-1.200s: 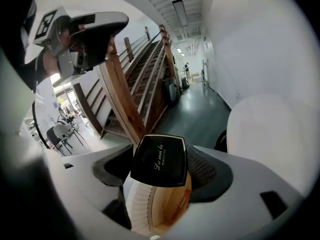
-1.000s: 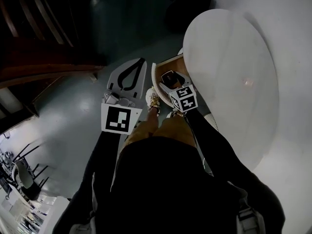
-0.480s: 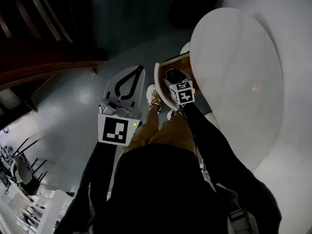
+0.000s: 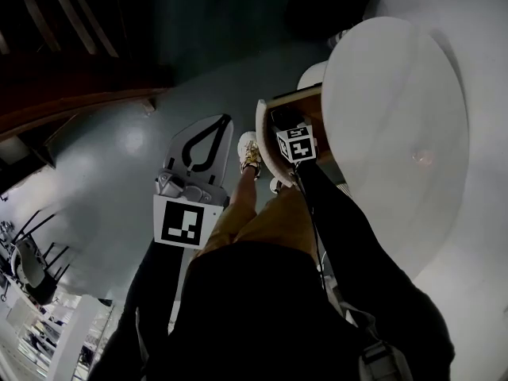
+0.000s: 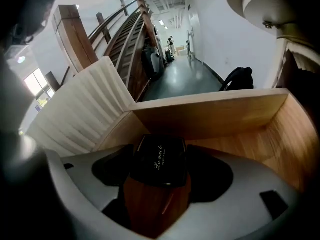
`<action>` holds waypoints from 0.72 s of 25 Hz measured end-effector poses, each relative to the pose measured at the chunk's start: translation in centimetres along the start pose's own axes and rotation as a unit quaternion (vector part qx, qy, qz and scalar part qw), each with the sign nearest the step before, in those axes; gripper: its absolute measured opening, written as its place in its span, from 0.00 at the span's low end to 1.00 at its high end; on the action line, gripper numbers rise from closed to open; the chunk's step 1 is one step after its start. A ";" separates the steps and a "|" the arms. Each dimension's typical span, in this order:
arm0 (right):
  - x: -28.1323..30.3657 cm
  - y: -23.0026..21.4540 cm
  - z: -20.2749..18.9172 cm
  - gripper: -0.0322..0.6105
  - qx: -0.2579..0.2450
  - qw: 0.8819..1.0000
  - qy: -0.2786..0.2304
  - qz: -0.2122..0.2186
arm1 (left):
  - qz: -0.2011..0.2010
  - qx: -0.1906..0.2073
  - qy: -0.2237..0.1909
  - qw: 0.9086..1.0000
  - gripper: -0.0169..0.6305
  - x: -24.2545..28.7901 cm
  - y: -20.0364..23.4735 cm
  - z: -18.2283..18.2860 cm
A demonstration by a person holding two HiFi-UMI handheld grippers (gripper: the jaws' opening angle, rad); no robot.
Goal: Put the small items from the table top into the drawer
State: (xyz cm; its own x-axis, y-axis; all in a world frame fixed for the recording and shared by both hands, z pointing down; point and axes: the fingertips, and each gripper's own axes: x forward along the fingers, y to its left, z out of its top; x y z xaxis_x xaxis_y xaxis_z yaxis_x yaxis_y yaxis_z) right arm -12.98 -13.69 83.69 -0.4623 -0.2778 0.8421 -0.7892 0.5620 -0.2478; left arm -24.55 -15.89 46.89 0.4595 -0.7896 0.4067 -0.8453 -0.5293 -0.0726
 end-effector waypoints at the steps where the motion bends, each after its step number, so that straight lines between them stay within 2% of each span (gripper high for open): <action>1: 0.4 0.0 0.1 0.60 -0.003 1.000 0.003 0.001 | 0.002 -0.002 0.003 1.000 0.05 0.0 0.2 -0.2; 5: 1.4 -0.5 0.1 0.60 -0.007 1.000 0.006 0.006 | 0.008 -0.003 0.009 1.000 0.05 0.0 0.7 -0.8; 9: 1.6 -0.6 0.1 0.60 -0.043 0.999 0.006 0.006 | 0.012 -0.005 0.010 1.000 0.05 0.5 0.8 -1.1; 13: 0.7 -0.6 -0.2 0.60 -0.028 1.000 0.001 0.005 | 0.008 -0.005 0.003 1.000 0.05 1.2 0.5 -0.3; 18: -2.0 1.3 0.2 0.60 -0.032 0.999 -0.033 0.021 | 0.002 -0.010 -0.020 1.000 0.05 2.4 -0.2 0.9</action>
State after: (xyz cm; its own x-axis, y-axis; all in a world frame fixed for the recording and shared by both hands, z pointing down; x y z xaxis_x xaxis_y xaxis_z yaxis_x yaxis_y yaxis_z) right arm -13.17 -12.52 81.55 -0.5219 -0.3017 0.7978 -0.7416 0.6227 -0.2496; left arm -23.05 -17.94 47.00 0.4664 -0.8033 0.3704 -0.8520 -0.5206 -0.0561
